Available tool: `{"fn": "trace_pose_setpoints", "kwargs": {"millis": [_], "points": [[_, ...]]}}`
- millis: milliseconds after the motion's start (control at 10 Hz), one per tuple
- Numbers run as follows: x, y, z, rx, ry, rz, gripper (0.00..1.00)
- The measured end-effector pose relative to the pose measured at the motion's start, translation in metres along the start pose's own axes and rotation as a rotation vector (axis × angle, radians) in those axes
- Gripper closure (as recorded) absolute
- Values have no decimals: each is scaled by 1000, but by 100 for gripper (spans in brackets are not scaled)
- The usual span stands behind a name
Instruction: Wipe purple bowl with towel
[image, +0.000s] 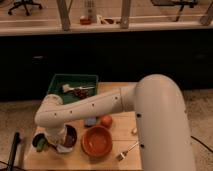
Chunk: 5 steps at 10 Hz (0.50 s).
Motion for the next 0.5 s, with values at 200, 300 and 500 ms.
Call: {"fn": "trace_pose_setpoints", "kwargs": {"millis": [200, 300, 500], "points": [[-1, 15, -6, -9, 10, 32, 100], [3, 16, -9, -10, 18, 43, 100], [19, 22, -17, -29, 37, 62, 100]]}}
